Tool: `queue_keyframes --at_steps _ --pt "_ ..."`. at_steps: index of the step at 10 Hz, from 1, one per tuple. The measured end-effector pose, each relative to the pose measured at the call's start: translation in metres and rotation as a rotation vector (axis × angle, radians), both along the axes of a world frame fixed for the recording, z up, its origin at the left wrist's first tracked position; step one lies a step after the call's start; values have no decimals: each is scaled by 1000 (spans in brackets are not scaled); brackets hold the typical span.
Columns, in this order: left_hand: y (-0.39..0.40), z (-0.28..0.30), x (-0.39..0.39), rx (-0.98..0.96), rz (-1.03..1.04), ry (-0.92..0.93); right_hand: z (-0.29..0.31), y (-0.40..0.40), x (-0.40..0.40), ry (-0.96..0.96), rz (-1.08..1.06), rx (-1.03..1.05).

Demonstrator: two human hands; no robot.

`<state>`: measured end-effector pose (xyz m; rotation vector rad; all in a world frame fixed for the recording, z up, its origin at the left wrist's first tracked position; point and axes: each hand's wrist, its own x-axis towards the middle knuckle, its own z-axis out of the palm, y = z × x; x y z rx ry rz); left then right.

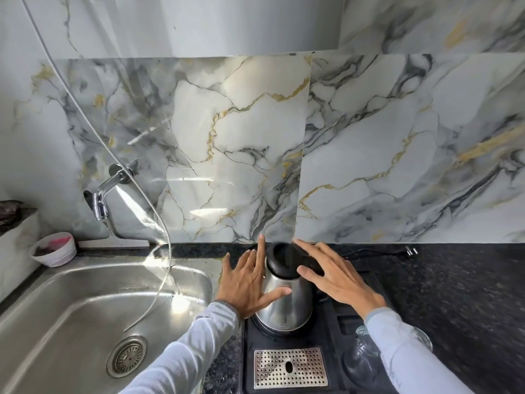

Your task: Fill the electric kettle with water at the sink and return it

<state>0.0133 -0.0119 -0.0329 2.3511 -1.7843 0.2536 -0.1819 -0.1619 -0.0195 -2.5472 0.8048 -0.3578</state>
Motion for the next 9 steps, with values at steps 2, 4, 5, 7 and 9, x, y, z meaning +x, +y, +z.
queue_keyframes --at_steps 2,4,5,7,9 --pt "2 -5 -1 -21 -54 -84 2 12 13 88 -60 -166" --pt "8 -4 -9 -54 -19 -42 -4 26 9 172 -203 -261" --pt "9 2 -10 -90 -20 -73 -4 32 10 222 -250 -279" --pt "6 5 -14 -23 4 -56 7 32 15 327 -259 -293" --pt "8 12 -8 -46 14 -64 18 30 12 288 -257 -281"
